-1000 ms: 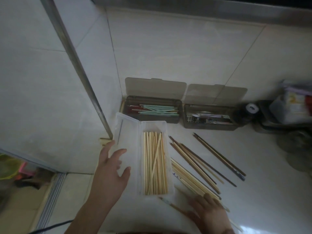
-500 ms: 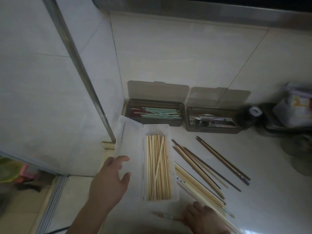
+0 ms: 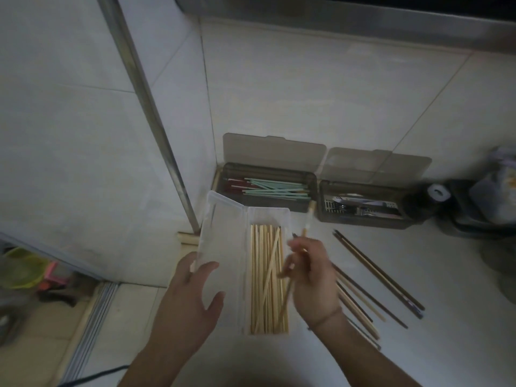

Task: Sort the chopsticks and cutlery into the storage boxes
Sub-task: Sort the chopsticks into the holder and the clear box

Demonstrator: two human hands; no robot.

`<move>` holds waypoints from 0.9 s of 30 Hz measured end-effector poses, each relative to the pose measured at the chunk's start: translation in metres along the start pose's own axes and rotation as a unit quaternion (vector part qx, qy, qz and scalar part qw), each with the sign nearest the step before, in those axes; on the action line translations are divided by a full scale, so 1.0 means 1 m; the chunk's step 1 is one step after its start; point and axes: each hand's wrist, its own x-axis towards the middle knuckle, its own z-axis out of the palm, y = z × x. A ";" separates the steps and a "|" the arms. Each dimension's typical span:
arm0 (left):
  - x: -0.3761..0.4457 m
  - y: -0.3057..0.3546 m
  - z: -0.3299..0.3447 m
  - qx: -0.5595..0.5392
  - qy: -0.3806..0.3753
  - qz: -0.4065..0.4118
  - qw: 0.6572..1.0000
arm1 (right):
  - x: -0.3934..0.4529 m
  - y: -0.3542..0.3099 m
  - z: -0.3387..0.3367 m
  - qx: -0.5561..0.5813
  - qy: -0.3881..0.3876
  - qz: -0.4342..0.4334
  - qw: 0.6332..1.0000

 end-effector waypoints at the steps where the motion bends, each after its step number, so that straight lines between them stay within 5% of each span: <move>1: -0.003 -0.002 0.000 0.001 0.004 0.019 1.000 | 0.010 0.002 0.014 -0.018 -0.032 0.028 0.999; 6: -0.019 -0.015 0.007 0.005 -0.026 0.088 0.996 | 0.037 0.035 0.061 -0.207 -0.232 0.103 0.945; 11: -0.023 -0.013 0.012 0.057 -0.061 0.098 0.992 | 0.032 0.044 0.058 -0.279 -0.298 0.078 0.910; 14: -0.023 -0.015 0.011 0.064 -0.066 0.114 0.989 | 0.015 0.037 0.032 -0.229 -0.277 -0.005 0.933; 17: -0.024 -0.016 0.010 0.049 -0.060 0.117 0.990 | -0.012 0.047 -0.010 -0.218 -0.154 -0.100 0.958; 20: -0.026 -0.013 0.010 0.011 -0.036 0.125 0.991 | -0.038 0.076 -0.053 -0.308 -0.067 -0.060 0.947; 27: -0.029 0.003 0.016 -0.042 0.012 0.084 0.996 | -0.076 0.113 -0.083 -0.463 -0.157 0.020 0.872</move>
